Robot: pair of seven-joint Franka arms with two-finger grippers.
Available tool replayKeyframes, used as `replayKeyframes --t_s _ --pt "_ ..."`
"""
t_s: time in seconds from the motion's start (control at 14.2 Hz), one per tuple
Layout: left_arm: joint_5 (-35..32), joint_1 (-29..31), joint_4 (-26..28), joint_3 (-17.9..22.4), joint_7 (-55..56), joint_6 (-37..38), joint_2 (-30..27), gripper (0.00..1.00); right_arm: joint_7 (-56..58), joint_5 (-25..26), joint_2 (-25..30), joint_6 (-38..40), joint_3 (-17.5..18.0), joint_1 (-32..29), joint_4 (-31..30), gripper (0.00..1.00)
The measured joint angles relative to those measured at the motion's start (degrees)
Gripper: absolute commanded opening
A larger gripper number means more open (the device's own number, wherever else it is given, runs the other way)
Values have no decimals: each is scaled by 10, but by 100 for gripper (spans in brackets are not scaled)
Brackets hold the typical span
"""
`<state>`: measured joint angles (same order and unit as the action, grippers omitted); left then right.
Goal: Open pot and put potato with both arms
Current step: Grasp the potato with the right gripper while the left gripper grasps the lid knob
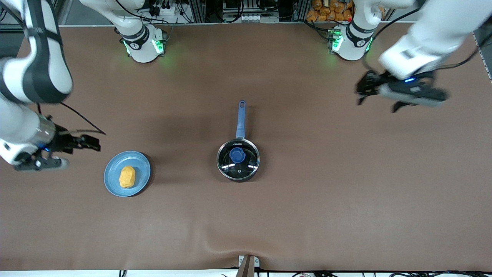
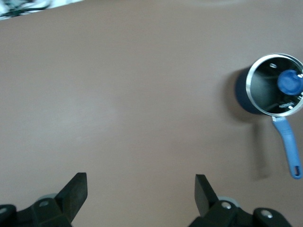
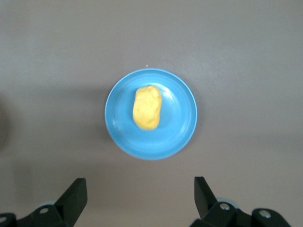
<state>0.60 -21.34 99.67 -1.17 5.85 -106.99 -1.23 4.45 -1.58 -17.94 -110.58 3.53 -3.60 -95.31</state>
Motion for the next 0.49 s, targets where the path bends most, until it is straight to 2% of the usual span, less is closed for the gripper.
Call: replayKeyframes --t_s 0.28,0.49 --pt "0 -101 -84 1 129 -18 136 100 -12 -3 -89 -90 0 5 -1 100" --pt "0 -157 -142 19 203 -63 236 100 -20 -3 -138 -141 1 9 0 100"
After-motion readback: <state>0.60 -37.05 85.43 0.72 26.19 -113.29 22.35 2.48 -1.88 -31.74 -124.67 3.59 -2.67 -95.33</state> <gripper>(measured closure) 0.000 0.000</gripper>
